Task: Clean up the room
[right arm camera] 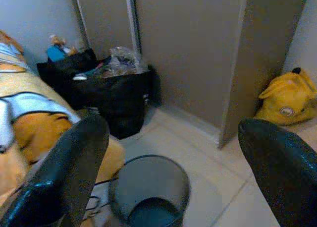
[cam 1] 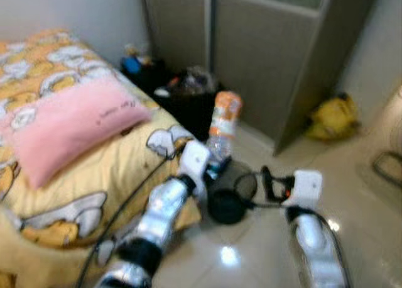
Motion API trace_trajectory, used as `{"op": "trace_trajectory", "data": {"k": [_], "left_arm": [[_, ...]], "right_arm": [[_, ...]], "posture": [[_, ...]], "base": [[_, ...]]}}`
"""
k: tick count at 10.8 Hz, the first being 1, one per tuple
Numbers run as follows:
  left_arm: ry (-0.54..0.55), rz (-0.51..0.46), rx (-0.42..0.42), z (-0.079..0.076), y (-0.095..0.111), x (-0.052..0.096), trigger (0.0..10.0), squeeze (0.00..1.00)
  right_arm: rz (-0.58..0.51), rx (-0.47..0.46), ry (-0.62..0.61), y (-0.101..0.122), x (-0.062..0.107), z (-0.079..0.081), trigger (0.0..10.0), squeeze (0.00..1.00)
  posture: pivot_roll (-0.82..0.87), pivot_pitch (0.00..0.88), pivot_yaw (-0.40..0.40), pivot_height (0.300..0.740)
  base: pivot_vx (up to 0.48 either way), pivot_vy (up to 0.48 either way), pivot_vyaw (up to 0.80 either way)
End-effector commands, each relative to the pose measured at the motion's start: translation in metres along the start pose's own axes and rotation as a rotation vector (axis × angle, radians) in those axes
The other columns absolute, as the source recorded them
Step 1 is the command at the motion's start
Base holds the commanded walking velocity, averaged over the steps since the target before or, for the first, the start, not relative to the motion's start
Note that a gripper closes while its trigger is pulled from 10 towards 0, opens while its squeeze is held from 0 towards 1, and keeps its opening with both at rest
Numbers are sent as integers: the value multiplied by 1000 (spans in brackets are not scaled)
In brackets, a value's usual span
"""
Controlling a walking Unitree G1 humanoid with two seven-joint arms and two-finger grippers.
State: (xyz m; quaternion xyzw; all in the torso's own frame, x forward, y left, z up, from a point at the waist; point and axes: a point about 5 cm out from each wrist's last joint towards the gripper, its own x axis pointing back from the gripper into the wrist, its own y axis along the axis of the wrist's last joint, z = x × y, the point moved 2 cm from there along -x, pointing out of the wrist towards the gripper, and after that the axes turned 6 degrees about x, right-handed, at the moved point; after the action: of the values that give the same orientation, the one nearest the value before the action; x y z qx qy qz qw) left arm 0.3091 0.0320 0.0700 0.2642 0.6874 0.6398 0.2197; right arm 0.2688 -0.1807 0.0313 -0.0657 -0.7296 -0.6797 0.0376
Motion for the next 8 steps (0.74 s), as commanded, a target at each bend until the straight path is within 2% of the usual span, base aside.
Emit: {"op": "trace_trajectory", "data": {"k": [1, 3, 4, 5, 7, 8], "left_arm": [[10, -23, -20, 8, 9, -1, 10000, 0], [47, -22, 15, 14, 8, 1, 10000, 0], [72, -16, 31, 18, 6, 2, 10000, 0], [55, -4, 18, 15, 3, 3, 10000, 0], [2, 2, -11, 4, 1, 2, 10000, 0], [-23, 11, 1, -2, -2, 1, 10000, 0]], "right_arm": [[-24, -5, 22, 7, -4, 7, 10000, 0], [-36, -18, 1, 7, 0, 3, 10000, 0], [-6, -1, 17, -3, 7, 1, 10000, 0], [19, 20, 27, -10, 12, 0, 10000, 0], [16, 33, 30, -11, 17, 2, 10000, 0], [41, 53, 41, -16, 21, 3, 10000, 0]], "posture": [[-41, 0, 34, 740], [-31, 0, 27, 740], [-31, 0, 25, 740], [-38, 0, 26, 740], [-54, 0, 35, 740], [-61, 0, 39, 740]], "base": [[480, 0, 0], [480, 0, 0], [480, 0, 0], [472, 0, 0], [469, 0, 0], [465, 0, -587]]}}
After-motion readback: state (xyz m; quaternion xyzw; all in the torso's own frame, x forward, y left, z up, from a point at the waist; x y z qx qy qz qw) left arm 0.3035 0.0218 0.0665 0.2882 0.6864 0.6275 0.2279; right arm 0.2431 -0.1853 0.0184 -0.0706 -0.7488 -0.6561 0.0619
